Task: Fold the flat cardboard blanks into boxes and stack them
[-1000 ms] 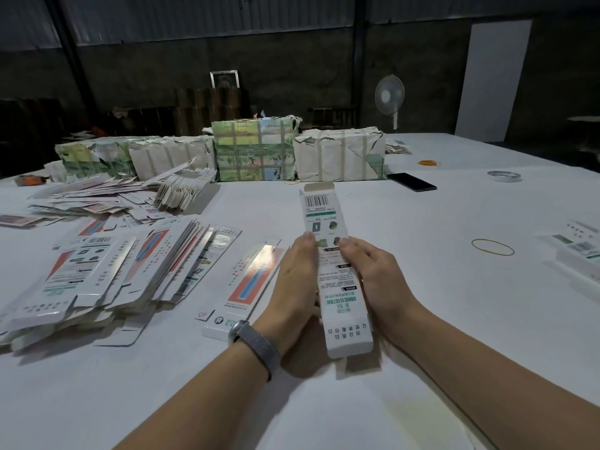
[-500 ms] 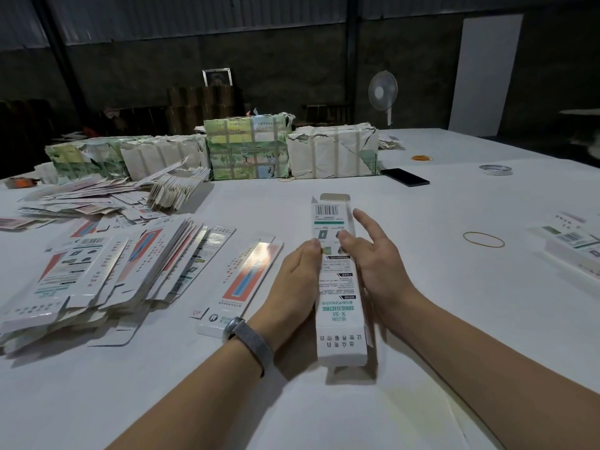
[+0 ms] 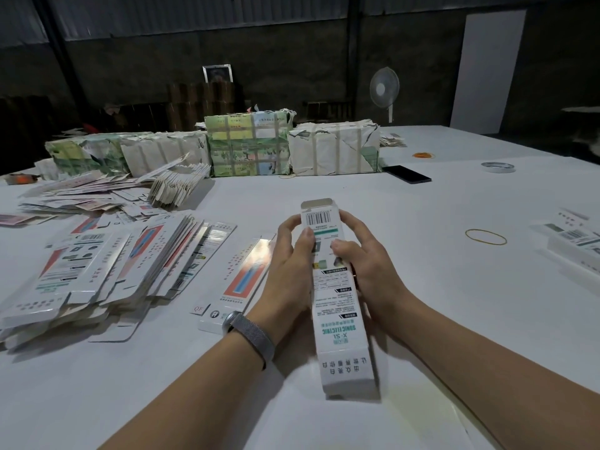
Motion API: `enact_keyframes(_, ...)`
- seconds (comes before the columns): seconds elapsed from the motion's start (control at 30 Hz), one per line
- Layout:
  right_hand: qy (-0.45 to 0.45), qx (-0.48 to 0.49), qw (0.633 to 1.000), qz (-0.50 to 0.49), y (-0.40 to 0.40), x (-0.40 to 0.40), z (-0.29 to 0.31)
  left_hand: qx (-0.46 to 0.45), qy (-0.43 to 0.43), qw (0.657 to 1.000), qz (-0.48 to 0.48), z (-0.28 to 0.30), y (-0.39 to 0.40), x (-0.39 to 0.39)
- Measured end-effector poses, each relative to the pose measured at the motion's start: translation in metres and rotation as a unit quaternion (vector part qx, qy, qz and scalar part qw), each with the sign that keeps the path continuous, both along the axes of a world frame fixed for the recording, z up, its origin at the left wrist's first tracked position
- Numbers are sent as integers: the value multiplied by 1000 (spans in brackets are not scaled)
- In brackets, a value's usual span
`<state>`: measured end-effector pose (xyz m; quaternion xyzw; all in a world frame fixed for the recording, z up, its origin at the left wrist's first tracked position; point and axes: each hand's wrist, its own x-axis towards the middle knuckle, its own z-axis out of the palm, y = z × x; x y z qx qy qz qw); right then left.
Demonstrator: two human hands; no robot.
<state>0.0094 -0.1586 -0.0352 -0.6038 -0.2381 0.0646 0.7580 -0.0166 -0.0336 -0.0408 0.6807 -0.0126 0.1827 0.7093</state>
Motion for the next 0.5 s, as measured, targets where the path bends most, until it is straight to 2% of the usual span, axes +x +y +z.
enact_keyframes(0.27, 41, -16, 999, -11, -5, 10, -1, 22, 11, 999, -35, -4, -1, -2)
enact_keyframes(0.5, 25, -16, 999, -27, -3, 12, -6, 31, 13, 999, -39, -3, 1, -1)
